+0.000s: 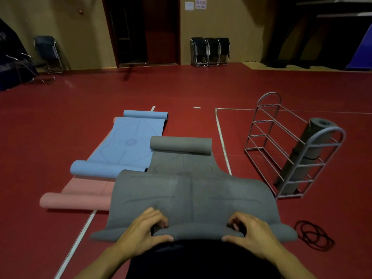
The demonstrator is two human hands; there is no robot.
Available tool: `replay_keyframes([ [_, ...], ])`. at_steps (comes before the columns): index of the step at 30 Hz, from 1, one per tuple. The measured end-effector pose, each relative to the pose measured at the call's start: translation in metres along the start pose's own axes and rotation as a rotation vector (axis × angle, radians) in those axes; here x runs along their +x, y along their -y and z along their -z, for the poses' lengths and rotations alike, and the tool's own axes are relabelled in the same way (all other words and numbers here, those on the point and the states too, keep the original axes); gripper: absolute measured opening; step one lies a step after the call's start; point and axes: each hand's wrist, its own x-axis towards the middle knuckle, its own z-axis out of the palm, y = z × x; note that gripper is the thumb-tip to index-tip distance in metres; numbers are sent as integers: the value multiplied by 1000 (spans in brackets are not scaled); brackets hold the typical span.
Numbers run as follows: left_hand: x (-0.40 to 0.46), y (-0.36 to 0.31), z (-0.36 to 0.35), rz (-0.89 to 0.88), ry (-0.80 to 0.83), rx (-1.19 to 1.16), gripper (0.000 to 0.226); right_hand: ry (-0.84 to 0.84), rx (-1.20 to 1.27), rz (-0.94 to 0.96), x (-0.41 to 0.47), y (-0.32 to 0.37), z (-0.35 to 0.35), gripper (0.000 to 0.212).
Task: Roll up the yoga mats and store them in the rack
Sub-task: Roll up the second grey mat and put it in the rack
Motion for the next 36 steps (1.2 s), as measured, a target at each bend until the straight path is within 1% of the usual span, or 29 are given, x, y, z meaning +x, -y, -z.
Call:
replay_keyframes([
  [4, 8, 4, 1, -131, -14, 93, 31, 21, -64, 27, 5, 1, 2, 67],
  [7, 6, 5, 2, -211, -9, 179, 38, 82, -61, 6, 14, -1, 4, 79],
  [9, 5, 4, 4, -237, 15, 255, 42, 118, -41, -10, 21, -2, 7, 82],
  [12, 11, 5, 10, -176, 60, 272, 39, 148, 6, -35, 34, -5, 11, 78],
  [14, 17, 8, 13, -103, 122, 211, 40, 134, 41, -42, 42, -7, 11, 76],
  [16, 28, 13, 16, -5, 213, 139, 49, 118, 77, -32, 49, -6, 12, 63],
  [18, 41, 16, 18, 63, 270, 145, 64, 109, 84, -20, 55, -3, 13, 50],
  [19, 47, 16, 20, 87, 298, 154, 70, 103, 74, -17, 58, -3, 14, 49],
  [21, 57, 18, 20, 136, 343, 138, 75, 81, 40, -18, 62, -3, 15, 54],
  [24, 64, 23, 17, 189, 373, 57, 71, 65, -1, 47, 59, -8, 15, 60],
  [27, 66, 24, 16, 206, 404, 22, 52, 122, -26, 182, 54, -11, 17, 68],
  [29, 67, 20, 18, 222, 382, -4, 40, 128, -34, 181, 56, -13, 18, 72],
  [31, 68, 15, 19, 243, 334, -49, 38, 110, -38, 133, 60, -13, 19, 76],
  [34, 71, 13, 19, 106, 323, 3, 32, 103, -128, 104, 69, -9, 22, 75],
  [36, 69, 13, 21, 13, 321, 99, 38, 96, -242, 122, 74, -4, 23, 70],
])
